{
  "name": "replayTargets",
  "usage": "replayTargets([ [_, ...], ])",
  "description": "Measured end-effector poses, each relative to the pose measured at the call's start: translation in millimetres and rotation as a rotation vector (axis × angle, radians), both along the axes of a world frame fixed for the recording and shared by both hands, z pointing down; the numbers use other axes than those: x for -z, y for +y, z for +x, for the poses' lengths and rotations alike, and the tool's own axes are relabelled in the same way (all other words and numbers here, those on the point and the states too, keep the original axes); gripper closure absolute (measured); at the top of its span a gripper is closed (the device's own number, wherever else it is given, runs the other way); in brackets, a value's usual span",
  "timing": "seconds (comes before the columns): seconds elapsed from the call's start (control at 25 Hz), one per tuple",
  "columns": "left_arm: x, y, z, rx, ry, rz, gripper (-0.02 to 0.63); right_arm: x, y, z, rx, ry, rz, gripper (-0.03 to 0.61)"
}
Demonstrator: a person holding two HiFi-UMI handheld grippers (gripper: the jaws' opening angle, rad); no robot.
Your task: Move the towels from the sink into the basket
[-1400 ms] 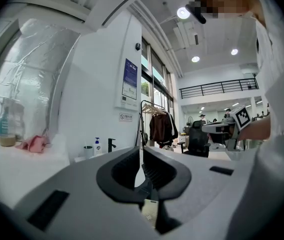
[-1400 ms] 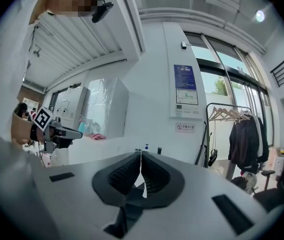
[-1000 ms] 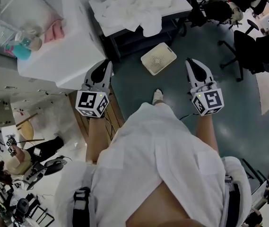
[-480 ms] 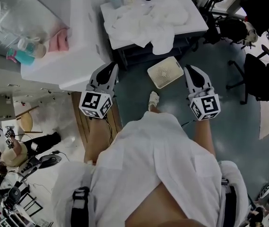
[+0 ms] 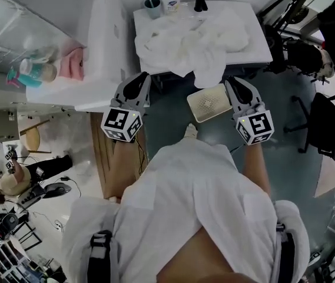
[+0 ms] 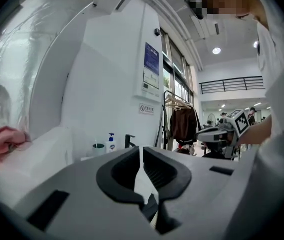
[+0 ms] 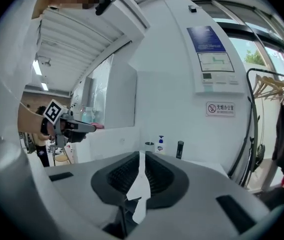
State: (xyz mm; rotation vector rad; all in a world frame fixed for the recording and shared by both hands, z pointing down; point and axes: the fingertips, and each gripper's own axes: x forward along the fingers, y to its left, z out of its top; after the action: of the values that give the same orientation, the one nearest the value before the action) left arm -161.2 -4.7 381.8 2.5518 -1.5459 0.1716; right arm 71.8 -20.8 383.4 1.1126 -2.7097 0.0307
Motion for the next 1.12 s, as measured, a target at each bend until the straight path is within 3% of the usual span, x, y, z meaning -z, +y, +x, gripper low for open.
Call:
replayTargets([
  [0.16, -6.0, -17.8, 2.1, 0.038, -0.006, -0.003, 0.584, -15.3, -30.0, -20.9, 0.111, 0.035, -0.024, 0.45],
  [0.36, -14.9, -33.5, 5.2, 0.056, -0.014, -0.013, 0.584, -38.5, -63.6, -57.4, 0.233, 0.089, -0.045, 0.399],
  [0.52, -27.7, -42.7, 0.3, 0.073, -0.013, -0.02, 0.584, -62.3, -82.6, -95.4, 0.33, 0.105, -0.083, 0.291],
  [0.64, -37.0, -48.3, -6.9, 0.094, -0.002, -0.032, 0.584, -79.5, -95.7, -125.6, 0.401, 0.15, -0.095, 0.248],
  [0.88, -50.6, -64.8, -24.8, 0.099, 0.017, -0.065, 0.584, -103.1, -133.3, -175.5, 0.47, 0.25, -0.105, 0.239],
  [1.12, -55.1, -79.8, -39.3, 0.084, 0.035, -0.082, 0.584, -134.5, -168.7, -213.0, 0.548, 0.489, -0.036, 0.238],
])
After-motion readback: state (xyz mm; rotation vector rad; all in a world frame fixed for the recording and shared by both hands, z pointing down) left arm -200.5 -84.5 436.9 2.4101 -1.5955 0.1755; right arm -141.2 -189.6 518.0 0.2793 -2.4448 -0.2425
